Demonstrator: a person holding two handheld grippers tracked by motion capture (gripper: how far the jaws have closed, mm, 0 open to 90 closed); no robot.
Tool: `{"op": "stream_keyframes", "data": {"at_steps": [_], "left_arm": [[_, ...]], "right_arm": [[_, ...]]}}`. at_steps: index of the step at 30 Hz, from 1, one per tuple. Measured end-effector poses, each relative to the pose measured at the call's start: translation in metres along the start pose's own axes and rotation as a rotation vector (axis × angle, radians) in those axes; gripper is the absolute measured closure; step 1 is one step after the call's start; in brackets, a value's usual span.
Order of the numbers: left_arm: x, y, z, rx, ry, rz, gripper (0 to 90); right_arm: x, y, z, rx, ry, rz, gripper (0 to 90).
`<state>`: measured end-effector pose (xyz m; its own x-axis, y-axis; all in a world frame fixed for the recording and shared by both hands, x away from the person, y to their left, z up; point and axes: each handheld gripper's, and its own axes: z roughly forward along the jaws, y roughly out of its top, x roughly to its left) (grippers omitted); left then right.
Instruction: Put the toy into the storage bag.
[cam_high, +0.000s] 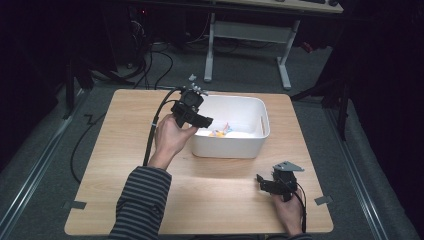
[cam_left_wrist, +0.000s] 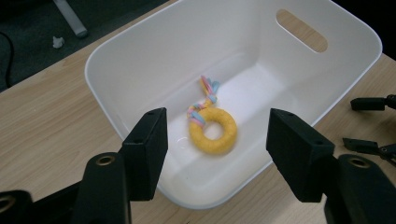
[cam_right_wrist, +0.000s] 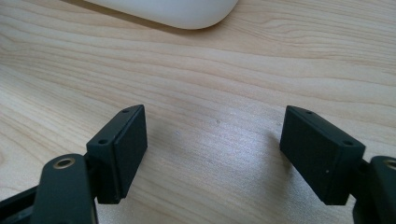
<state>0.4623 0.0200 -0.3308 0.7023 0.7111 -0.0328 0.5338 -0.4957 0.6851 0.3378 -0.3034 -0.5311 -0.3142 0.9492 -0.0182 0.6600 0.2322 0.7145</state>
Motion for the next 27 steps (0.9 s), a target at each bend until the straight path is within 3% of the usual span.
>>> {"op": "stream_keyframes", "data": {"at_steps": [14,27], "left_arm": [[0.02,-0.031,-0.036,-0.09,0.004,-0.061,38.5],[0.035,-0.057,-0.054,-0.116,0.027,-0.092,38.0]], "right_arm": [[0.0,0.0,0.0,0.0,0.0,0.002,23.2],[0.0,0.0,0.0,0.0,-0.001,0.003,23.2]]}}
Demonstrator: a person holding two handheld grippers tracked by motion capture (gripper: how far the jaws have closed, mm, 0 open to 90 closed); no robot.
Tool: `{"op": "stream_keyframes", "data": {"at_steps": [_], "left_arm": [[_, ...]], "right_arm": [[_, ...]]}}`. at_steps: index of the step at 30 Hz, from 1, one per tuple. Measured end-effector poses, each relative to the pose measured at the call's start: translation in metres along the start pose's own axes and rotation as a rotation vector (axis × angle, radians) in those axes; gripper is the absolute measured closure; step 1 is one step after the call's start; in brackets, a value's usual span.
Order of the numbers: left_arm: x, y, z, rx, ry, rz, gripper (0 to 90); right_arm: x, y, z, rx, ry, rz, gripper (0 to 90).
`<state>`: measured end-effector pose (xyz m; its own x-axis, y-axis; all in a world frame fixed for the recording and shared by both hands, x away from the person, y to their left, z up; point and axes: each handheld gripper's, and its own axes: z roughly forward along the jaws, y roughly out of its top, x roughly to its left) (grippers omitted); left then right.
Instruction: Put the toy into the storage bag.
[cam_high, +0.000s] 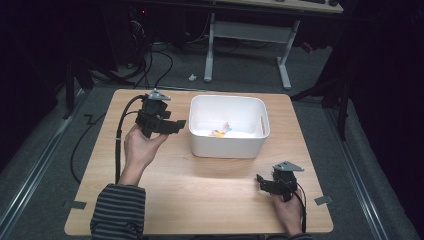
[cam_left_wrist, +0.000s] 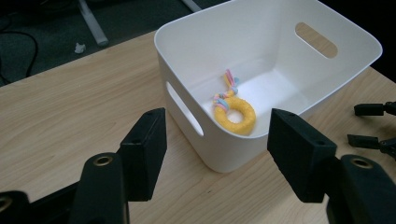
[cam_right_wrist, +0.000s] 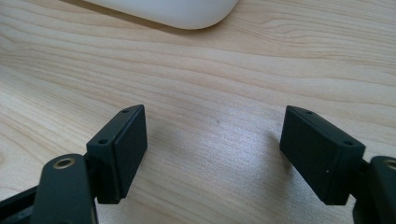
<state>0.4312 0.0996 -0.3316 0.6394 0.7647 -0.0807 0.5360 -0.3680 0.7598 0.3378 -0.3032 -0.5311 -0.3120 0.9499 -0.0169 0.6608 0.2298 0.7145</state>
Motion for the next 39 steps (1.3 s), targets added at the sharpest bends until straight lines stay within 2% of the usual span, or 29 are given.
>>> {"op": "stream_keyframes", "data": {"at_steps": [2,11,15,22,31,39], "left_arm": [[0.001,-0.003,-0.002,0.001,0.01,0.005,37.8],[0.008,-0.022,-0.016,-0.026,0.032,-0.02,37.4],[0.01,-0.029,-0.021,-0.041,0.028,-0.033,37.0],[0.01,-0.04,-0.026,-0.038,0.05,-0.028,35.7],[0.021,-0.058,-0.029,-0.045,0.065,-0.074,35.7],[0.026,-0.074,-0.031,-0.037,0.076,-0.097,35.7]], "right_arm": [[0.0,0.0,0.0,0.0,0.0,0.0,23.2],[0.0,0.0,0.0,0.001,0.0,0.001,23.2],[0.0,0.0,0.0,0.0,-0.001,0.001,23.2],[0.0,0.0,0.0,0.0,-0.001,0.001,23.2],[0.0,0.0,0.0,0.0,-0.001,0.001,23.2],[0.0,0.0,0.0,0.0,-0.001,0.001,23.2]]}}
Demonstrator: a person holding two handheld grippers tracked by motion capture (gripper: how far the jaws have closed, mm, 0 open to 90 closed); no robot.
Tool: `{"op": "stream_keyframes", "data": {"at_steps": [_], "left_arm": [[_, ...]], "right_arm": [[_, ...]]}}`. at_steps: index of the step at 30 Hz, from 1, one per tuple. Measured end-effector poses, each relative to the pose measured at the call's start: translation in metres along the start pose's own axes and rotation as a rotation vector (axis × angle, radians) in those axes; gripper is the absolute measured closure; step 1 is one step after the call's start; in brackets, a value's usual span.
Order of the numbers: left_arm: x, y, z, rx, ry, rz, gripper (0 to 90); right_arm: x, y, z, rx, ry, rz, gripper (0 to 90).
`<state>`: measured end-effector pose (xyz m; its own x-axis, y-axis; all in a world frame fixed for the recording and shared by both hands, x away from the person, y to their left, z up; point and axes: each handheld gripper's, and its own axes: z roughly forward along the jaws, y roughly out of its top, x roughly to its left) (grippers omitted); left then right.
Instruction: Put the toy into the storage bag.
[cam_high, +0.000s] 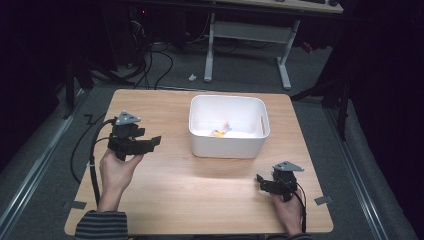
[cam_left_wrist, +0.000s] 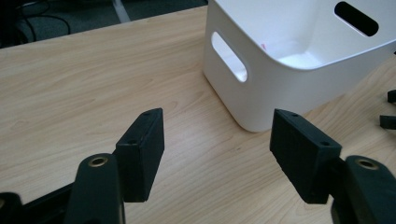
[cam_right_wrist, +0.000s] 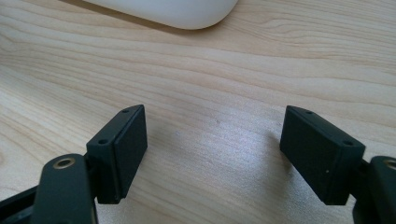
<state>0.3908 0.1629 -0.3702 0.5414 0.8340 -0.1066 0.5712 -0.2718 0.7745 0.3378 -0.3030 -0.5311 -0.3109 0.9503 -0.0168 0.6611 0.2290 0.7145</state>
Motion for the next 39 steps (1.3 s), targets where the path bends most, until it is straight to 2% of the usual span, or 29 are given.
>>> {"op": "stream_keyframes", "data": {"at_steps": [18,24,31,39], "left_arm": [[0.014,-0.032,-0.004,0.007,0.007,-0.052,35.6],[0.018,-0.044,-0.002,0.016,-0.004,-0.07,35.4],[0.017,-0.054,0.0,0.029,-0.007,-0.071,35.4],[0.015,-0.069,0.01,0.046,-0.014,-0.091,35.0]], "right_arm": [[0.0,0.0,0.0,0.0,0.0,0.0,23.2],[0.0,0.0,0.0,0.0,0.0,0.0,23.2],[0.0,0.0,0.0,0.0,0.001,0.0,23.2],[0.0,0.0,0.0,0.0,0.0,0.003,23.2]]}}
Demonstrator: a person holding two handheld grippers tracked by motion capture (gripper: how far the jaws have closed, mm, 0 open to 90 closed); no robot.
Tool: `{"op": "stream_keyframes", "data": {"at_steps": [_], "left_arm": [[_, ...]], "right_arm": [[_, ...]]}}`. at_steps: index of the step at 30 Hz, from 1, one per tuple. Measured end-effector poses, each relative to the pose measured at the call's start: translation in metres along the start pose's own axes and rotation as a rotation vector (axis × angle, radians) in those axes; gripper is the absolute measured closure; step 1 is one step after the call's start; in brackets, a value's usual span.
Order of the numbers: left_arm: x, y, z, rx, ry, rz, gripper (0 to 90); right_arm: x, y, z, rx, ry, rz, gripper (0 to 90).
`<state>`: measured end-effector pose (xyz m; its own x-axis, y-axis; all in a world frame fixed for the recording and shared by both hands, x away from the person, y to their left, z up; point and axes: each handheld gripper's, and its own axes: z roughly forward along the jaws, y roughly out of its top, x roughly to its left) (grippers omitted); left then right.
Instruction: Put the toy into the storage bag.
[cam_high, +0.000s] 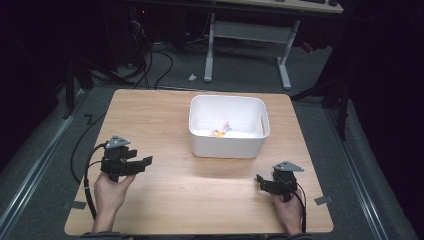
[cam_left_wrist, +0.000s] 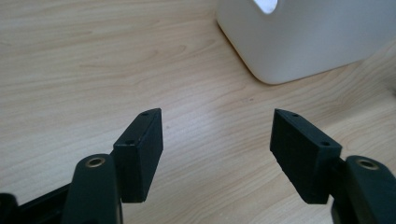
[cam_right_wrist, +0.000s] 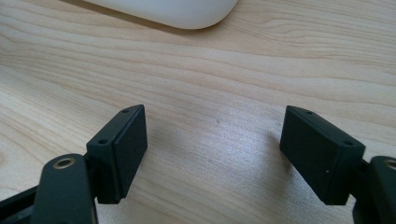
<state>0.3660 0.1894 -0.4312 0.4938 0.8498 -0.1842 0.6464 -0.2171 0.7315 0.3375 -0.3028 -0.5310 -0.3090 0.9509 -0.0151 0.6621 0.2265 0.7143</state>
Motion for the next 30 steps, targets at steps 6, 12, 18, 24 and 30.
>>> {"op": "stream_keyframes", "data": {"at_steps": [6,12,18,24,30], "left_arm": [[0.001,-0.011,0.013,0.018,0.0,-0.02,35.0],[-0.002,-0.016,0.025,0.04,-0.016,-0.018,34.9],[-0.005,-0.019,0.033,0.051,-0.024,-0.015,34.8],[-0.008,-0.023,0.041,0.06,-0.02,0.001,34.7],[-0.012,-0.029,0.049,0.059,0.004,0.009,32.8]], "right_arm": [[0.0,0.0,0.0,0.0,-0.001,0.0,23.2],[0.0,0.0,0.0,0.0,0.0,0.001,23.2],[0.0,0.0,0.0,0.0,0.0,0.001,23.2],[0.0,0.0,0.0,0.0,0.0,0.001,23.2],[0.0,0.0,0.0,-0.001,0.0,-0.001,23.2]]}}
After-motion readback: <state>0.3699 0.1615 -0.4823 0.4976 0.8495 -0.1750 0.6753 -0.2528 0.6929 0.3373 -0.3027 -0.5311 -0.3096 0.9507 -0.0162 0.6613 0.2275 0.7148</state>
